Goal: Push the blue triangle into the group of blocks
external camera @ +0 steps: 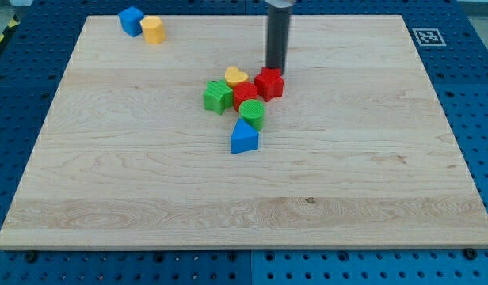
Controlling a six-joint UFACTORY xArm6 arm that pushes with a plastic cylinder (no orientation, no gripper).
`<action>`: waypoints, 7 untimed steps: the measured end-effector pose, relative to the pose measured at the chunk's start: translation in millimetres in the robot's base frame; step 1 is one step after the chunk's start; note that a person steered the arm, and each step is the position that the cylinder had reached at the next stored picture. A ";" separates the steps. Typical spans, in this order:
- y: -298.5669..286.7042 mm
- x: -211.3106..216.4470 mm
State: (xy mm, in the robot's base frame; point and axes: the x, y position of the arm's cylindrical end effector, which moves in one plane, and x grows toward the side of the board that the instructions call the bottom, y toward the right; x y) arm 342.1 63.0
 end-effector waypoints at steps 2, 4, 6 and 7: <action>54.7 83.8; -6.7 154.0; -47.0 158.6; -52.3 156.7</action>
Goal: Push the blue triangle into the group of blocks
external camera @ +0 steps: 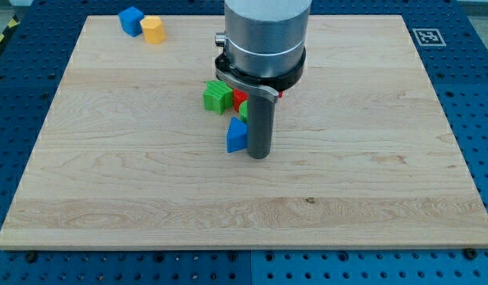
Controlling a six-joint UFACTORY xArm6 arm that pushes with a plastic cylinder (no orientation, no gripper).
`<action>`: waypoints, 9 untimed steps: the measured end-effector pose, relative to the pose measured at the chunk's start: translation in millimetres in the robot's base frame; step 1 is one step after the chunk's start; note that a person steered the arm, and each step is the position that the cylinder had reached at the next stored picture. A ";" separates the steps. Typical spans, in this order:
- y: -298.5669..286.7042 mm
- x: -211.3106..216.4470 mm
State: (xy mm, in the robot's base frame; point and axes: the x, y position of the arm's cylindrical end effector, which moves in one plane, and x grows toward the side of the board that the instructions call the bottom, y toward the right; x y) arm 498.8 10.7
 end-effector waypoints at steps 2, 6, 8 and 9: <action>-29.5 -0.8; -27.1 86.2; -25.5 75.3; 8.8 58.5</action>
